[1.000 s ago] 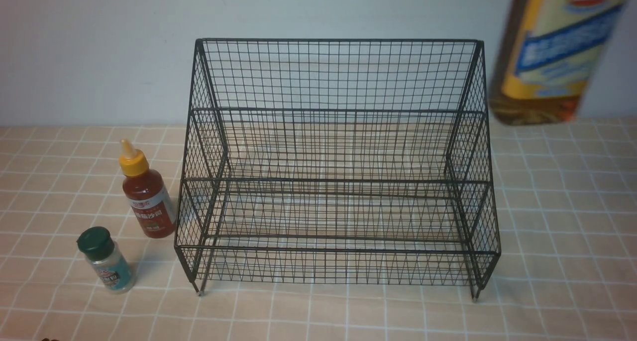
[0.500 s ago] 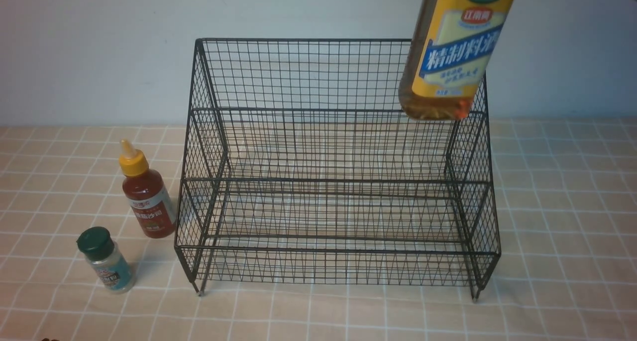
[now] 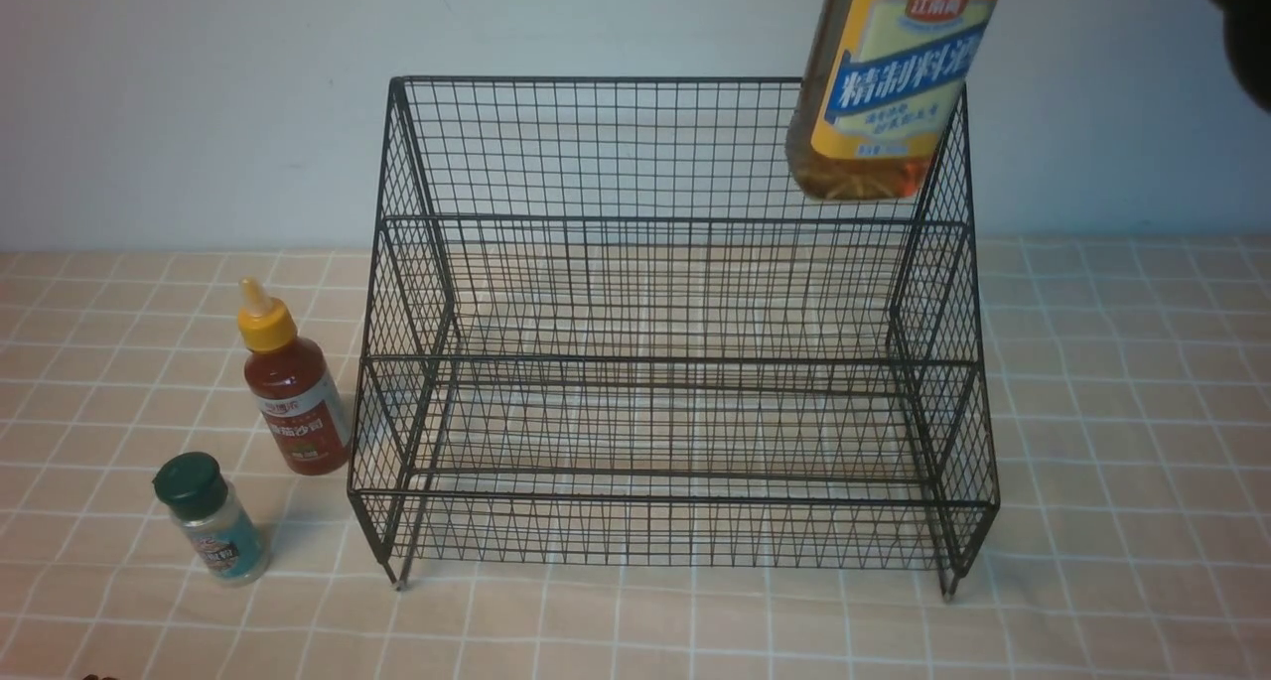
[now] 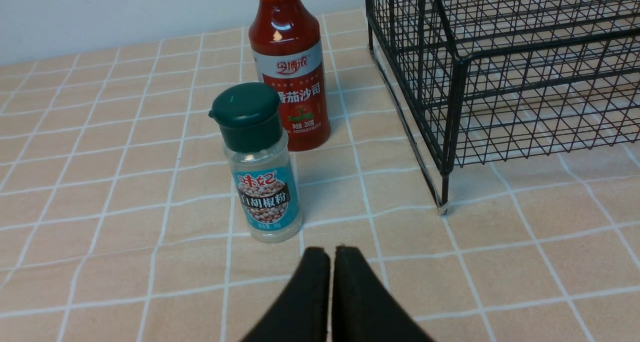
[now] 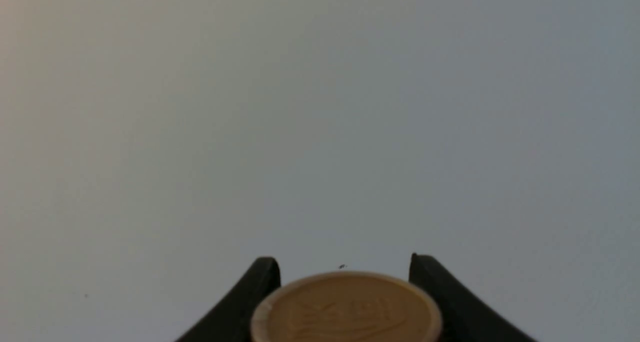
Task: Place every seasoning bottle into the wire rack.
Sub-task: Use the right arm to put the condiment bottle back on the shelf
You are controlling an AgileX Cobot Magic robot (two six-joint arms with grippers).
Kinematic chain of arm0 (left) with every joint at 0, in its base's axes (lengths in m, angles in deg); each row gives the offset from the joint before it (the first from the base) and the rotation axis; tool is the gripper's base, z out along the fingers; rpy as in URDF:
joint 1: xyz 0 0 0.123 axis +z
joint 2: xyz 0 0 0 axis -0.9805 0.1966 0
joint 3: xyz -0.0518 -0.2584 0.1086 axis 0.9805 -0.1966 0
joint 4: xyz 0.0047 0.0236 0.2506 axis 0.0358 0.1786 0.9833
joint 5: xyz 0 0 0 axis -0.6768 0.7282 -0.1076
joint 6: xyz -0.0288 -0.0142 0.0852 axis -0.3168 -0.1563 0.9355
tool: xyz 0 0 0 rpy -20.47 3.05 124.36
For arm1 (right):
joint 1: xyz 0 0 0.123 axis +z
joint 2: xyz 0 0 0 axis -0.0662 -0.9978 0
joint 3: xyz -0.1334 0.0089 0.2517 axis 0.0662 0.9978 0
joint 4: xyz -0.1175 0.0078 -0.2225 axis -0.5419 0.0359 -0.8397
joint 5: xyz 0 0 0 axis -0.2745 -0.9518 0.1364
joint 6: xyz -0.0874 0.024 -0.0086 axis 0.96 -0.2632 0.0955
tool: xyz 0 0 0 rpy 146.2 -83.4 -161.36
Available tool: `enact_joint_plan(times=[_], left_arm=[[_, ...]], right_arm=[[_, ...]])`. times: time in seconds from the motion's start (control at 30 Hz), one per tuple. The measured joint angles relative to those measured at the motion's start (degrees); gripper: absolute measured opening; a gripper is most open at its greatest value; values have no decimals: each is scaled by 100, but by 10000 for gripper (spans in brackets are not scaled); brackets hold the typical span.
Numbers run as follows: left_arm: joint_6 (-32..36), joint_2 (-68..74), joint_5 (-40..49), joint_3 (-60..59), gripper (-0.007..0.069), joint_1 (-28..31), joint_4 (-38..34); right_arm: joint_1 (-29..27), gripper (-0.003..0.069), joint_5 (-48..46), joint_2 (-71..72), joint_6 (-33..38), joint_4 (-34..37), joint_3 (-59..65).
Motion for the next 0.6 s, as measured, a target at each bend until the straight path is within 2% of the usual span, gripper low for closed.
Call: enact_joint_plan(times=[0.13,0.43,0.6], left_arm=[[0,0,0,0,-7,0,0],[0,0,0,0,-7,0,0],[0,0,0,0,-7,0,0]], right_arm=[[0,310,-191,-5,400,204,0],[0,310,-564,-182,428,282,0],[0,310,-1213,-248,428,287,7]])
